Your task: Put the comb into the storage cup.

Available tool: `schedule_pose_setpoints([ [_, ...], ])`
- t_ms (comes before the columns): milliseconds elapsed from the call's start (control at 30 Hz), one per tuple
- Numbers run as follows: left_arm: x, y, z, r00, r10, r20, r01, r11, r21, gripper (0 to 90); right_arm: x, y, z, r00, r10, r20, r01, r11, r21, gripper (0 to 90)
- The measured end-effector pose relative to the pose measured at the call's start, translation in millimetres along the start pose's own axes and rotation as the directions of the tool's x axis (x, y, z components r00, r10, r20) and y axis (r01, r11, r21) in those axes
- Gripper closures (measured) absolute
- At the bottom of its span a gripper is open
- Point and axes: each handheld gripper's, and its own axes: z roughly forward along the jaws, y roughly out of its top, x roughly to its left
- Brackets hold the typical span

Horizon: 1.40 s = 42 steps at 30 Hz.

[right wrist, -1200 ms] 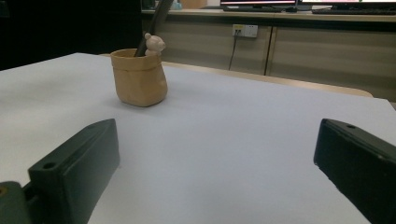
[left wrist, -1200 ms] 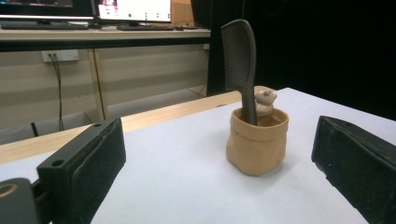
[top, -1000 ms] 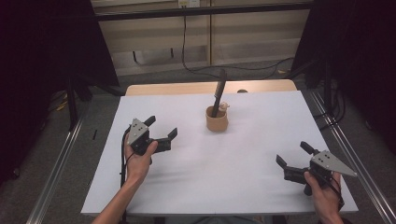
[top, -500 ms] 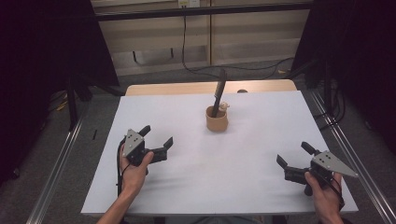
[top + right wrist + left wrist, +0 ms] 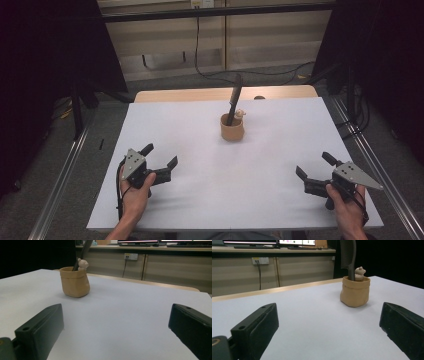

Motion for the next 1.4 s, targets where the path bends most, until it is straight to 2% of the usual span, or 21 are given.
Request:
schedule_pose_setpoints([
  [100,0.4,-1.7,-6.9,0.9998,-0.004,-0.021,0.004,1.0000,0.001,2.4,-0.3,-0.1,0.1,1.0000,0.002,0.002,-0.002,1.000,-0.002,0.0],
  [167,-0.9,-1.9,-13.1,0.9985,-0.020,-0.051,0.021,0.9998,0.002,2.4,-0.2,0.0,-0.2,1.0000,0.003,0.003,-0.003,1.000,-0.001,0.0],
  [267,-3.6,-2.7,-19.9,0.9988,0.000,-0.050,0.000,1.0000,0.001,2.4,-0.3,-0.1,0.0,1.0000,0.001,0.003,-0.001,1.000,-0.001,0.0],
  [333,-4.9,-3.8,-22.5,0.9989,-0.005,-0.047,0.004,1.0000,-0.007,2.4,0.0,-0.1,0.1,1.0000,0.001,0.002,-0.001,1.000,0.000,0.0],
  [433,-5.4,-5.6,-24.8,0.9988,0.012,-0.047,-0.012,0.9999,0.005,2.4,0.2,0.0,-0.3,1.0000,-0.001,0.003,0.001,1.000,-0.004,0.0],
  [533,-4.9,-6.6,-25.0,0.9985,0.000,-0.056,0.001,0.9999,0.014,2.5,-0.1,0.0,-0.3,1.0000,0.003,0.005,-0.003,1.000,-0.002,0.0],
  [600,-5.4,-6.3,-26.3,0.9976,0.009,-0.068,-0.009,0.9999,0.011,2.4,0.0,0.0,-0.5,1.0000,0.000,0.004,0.000,1.000,-0.001,0.0],
  [767,-7.8,-8.3,-32.1,0.9982,0.007,-0.059,-0.006,0.9995,0.031,2.4,-0.8,-0.1,-0.6,1.0000,0.004,0.008,-0.004,1.000,-0.002,0.0],
  [833,-8.0,-10.2,-34.9,0.9965,0.022,-0.081,-0.019,0.9991,0.037,2.4,-0.6,-0.1,-0.3,1.0000,0.004,0.008,-0.004,1.000,-0.002,0.0],
  [867,-7.0,-10.8,-36.3,0.9965,0.016,-0.082,-0.013,0.9992,0.039,2.4,-0.3,-0.1,-0.2,1.0000,0.003,0.007,-0.003,1.000,-0.001,0.0],
  [967,-4.7,-14.6,-41.1,0.9920,0.033,-0.122,-0.029,0.9992,0.029,2.5,0.4,0.1,-0.2,1.0000,0.002,0.004,-0.002,1.000,-0.003,0.0],
  [1033,-4.3,-16.2,-42.9,0.9912,0.013,-0.132,-0.008,0.9994,0.034,2.5,-0.2,0.0,0.1,1.0000,-0.004,0.006,0.004,1.000,-0.003,0.0],
  [1133,-7.7,-18.4,-45.1,0.9915,0.023,-0.128,-0.016,0.9984,0.053,2.6,-0.1,0.0,-0.5,1.0000,0.002,0.006,-0.002,1.000,-0.002,0.0],
  [1233,-7.7,-17.4,-45.9,0.9907,0.025,-0.134,-0.022,0.9995,0.022,3.6,-1.0,0.0,-0.9,1.0000,0.002,0.007,-0.002,1.000,-0.004,0.0],
  [1333,-4.7,-18.5,-43.9,0.9921,0.004,-0.125,0.001,0.9994,0.036,3.6,-1.1,0.0,-0.1,0.9999,0.008,0.006,-0.008,1.000,-0.003,0.0],
  [1400,-3.5,-18.3,-43.1,0.9917,0.006,-0.129,0.000,0.9989,0.047,3.6,-0.7,0.0,-0.4,1.0000,0.002,0.005,-0.002,1.000,-0.005,0.0],
])
